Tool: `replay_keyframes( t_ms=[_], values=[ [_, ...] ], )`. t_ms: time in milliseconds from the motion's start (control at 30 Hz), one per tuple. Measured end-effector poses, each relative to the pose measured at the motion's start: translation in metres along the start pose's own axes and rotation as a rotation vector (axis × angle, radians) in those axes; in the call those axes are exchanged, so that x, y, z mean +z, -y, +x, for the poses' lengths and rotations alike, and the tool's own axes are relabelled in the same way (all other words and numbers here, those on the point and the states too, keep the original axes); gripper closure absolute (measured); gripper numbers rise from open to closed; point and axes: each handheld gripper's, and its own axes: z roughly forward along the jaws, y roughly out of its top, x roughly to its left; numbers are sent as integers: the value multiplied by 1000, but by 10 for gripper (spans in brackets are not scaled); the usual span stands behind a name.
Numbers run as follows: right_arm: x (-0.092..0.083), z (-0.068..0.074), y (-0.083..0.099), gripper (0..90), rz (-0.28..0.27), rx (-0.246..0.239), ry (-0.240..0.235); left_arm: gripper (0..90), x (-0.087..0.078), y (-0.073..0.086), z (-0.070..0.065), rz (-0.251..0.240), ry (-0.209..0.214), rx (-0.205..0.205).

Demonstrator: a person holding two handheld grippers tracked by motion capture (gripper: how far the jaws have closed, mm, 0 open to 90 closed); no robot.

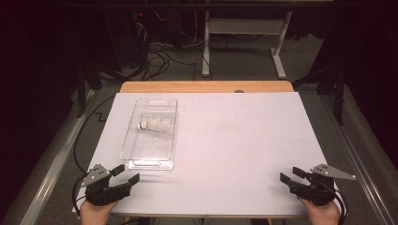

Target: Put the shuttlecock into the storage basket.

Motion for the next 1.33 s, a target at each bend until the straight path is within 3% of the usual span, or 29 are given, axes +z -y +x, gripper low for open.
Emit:
replay_keyframes(
  t_ms=[533, 1333],
  values=[
    [-6, -1, 3, 370, -34, 21, -2, 290, 1, 0, 0, 6, 6, -5],
    [-3, -1, 3, 363, -26, 12, -2, 290, 1, 0, 2, 8, 9, -12]
  ],
)
